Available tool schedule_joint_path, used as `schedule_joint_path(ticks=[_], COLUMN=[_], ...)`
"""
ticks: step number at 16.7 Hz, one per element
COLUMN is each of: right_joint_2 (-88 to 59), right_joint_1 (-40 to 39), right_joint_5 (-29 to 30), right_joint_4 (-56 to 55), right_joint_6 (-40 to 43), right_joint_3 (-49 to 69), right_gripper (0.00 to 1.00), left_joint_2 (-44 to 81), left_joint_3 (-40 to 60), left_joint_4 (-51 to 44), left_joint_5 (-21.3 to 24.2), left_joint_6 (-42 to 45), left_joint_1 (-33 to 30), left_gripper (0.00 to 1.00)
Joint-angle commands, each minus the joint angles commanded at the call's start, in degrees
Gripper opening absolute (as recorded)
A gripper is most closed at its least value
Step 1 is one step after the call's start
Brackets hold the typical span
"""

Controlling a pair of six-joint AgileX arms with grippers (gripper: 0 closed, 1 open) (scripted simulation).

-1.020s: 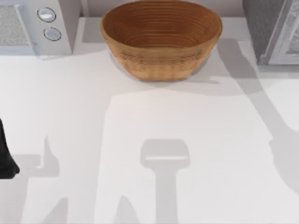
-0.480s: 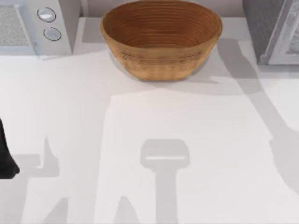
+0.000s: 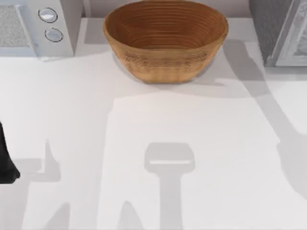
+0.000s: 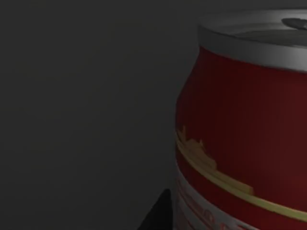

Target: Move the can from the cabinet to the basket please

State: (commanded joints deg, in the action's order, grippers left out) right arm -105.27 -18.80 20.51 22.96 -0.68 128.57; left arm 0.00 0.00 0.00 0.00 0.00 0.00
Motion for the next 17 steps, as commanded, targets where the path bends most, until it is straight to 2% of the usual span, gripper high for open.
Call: schedule_joint_path(ticks=[12, 17], right_joint_2=[22.2, 22.7], right_joint_1=[-16.2, -16.5], right_joint_5=[15.8, 16.4], right_joint_4=[16.6, 17.2], right_joint_6=[0.1, 0.0], right_joint_3=[-5.5, -6.0], right_gripper=[0.0, 0.0], left_joint_2=[0.0, 0.0], left_joint_3=[0.0, 0.0], left_joint_4=[0.0, 0.0], left_joint_5=[0.0, 0.0], left_joint_6=[0.0, 0.0], left_joint_1=[0.0, 0.0], left_gripper=[1.0, 1.0])
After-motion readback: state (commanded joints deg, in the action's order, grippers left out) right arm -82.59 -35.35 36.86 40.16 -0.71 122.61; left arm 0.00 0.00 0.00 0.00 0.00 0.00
